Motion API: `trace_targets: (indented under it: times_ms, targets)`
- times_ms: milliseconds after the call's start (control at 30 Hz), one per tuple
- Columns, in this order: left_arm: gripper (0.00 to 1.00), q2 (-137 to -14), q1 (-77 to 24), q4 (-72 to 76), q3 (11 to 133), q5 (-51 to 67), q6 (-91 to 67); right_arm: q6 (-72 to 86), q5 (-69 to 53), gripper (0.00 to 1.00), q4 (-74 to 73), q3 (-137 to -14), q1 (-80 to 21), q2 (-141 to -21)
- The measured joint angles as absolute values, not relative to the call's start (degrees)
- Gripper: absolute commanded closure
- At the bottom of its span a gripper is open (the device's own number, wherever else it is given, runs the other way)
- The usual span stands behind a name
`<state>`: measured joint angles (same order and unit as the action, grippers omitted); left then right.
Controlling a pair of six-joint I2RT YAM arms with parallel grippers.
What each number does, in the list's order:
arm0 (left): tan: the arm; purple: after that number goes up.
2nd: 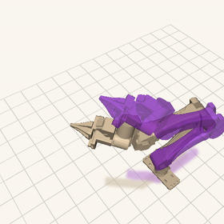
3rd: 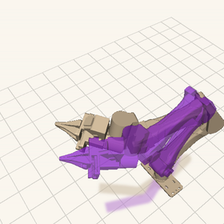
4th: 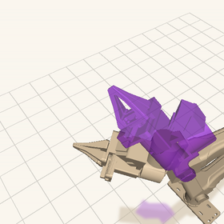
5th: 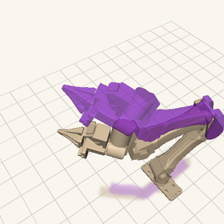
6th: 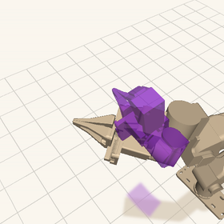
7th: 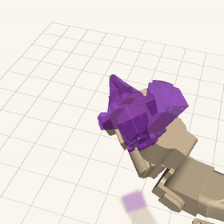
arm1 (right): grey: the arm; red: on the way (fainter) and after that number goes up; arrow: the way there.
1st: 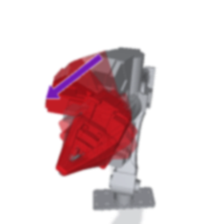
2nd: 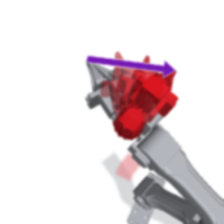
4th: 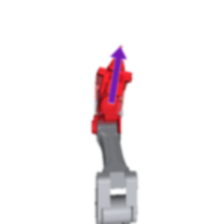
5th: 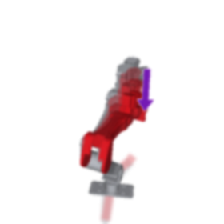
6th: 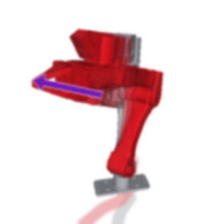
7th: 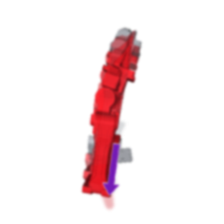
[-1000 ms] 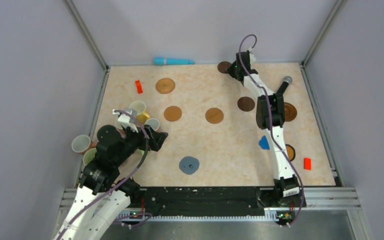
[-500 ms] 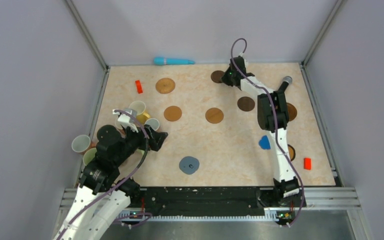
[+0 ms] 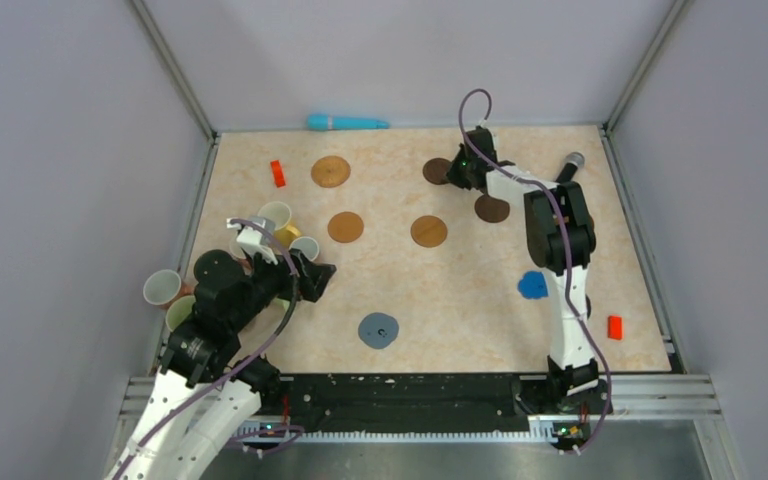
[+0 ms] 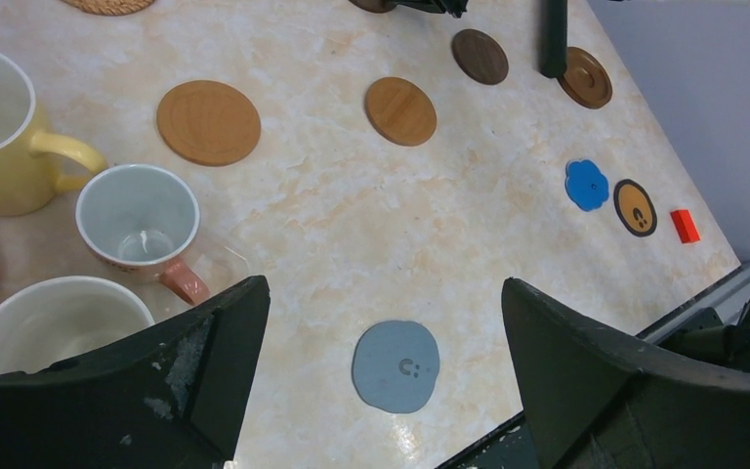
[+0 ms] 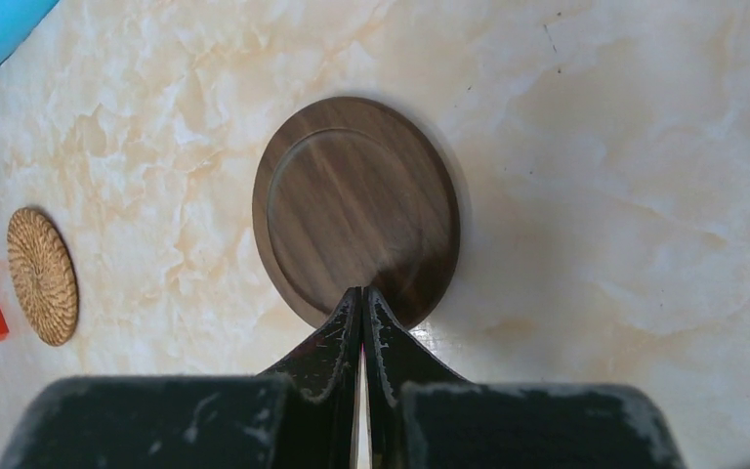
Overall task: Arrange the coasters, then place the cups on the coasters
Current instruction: Move the coaster to the center of the board.
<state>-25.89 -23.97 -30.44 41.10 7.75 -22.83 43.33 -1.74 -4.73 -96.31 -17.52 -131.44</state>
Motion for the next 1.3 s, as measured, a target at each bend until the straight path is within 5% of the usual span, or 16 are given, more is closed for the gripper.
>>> trace_targets:
  times_ms: [500, 667, 767, 933, 1100, 1300]
  targets:
    - [0.04, -34.6, -24.0, -31.9, 42.6, 2.8, -21.4, 36.2, -14.0, 1.0, -4.8, -93.2, -16.7, -124.2]
    - [0.12, -41.8, -24.0, -30.2, 46.7, -2.6, -21.0, 37.3, -17.3, 0.78, 2.7, -74.7, -17.3, -105.8]
    - [0.31, -48.6, -23.9, -27.7, 50.0, -5.5, -20.4, 36.9, -19.2, 0.72, 8.6, -63.1, -18.1, -93.7]
    - [0.97, -65.4, -23.4, -25.4, 60.7, -10.5, -19.5, 34.9, -21.1, 0.53, 14.0, -47.0, -20.9, -77.1]
    - [1.0, -84.8, -20.4, -21.5, 73.6, -10.9, -21.0, 31.6, -22.6, 0.1, 12.6, -36.8, -21.6, -65.3]
    - [1.0, -102.9, -14.4, -17.4, 85.9, -6.2, -26.0, 30.4, -20.6, 0.06, 12.7, -31.8, -21.6, -56.6]
